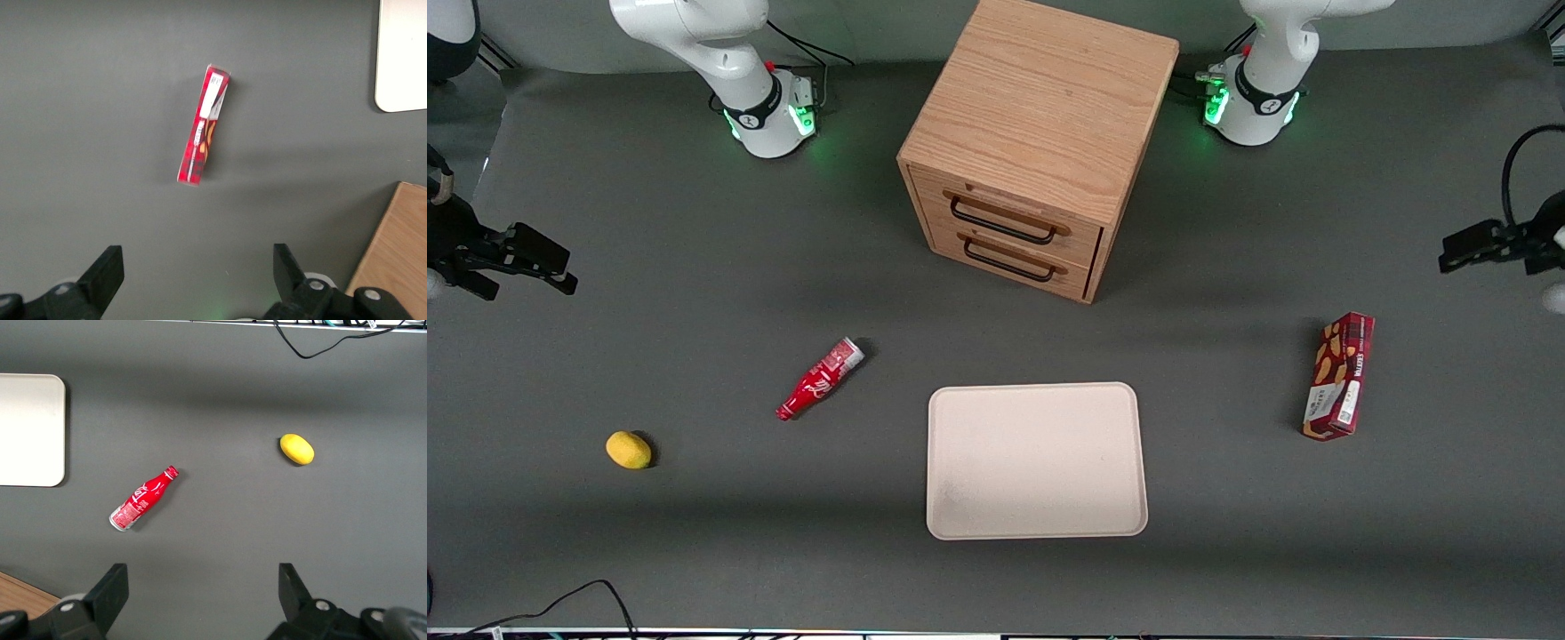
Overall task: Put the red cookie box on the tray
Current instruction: 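Move the left gripper down over the red cookie box, then close the left gripper on the end of the red cookie box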
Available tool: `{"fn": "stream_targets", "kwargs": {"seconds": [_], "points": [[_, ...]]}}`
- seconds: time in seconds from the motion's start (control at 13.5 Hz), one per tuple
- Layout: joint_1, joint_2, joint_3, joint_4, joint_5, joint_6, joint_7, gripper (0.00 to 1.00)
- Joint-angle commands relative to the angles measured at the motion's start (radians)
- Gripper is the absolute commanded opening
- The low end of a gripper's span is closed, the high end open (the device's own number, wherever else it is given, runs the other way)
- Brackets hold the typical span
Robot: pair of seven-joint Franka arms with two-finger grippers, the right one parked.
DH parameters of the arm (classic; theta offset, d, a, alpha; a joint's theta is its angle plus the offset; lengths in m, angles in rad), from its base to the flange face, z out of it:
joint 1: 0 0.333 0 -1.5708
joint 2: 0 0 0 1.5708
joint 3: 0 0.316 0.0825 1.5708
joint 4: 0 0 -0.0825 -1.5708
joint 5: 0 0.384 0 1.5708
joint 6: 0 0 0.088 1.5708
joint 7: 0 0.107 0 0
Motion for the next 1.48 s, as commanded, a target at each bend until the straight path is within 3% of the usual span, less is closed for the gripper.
{"fn": "stream_targets", "kwargs": {"seconds": [0.0,0.44,0.81,1.11,1.41], "points": [[0.003,-0.011,0.0,-0.107,-0.007,0.123,0.1,1.0],[0.03,0.135,0.002,-0.141,-0.053,0.231,0.159,1.0],[0.058,0.19,0.0,-0.297,-0.066,0.524,0.262,1.0],[0.063,0.275,0.0,-0.3,-0.124,0.622,0.325,1.0],[0.06,0.295,0.0,-0.394,-0.127,0.772,0.326,1.0]]}}
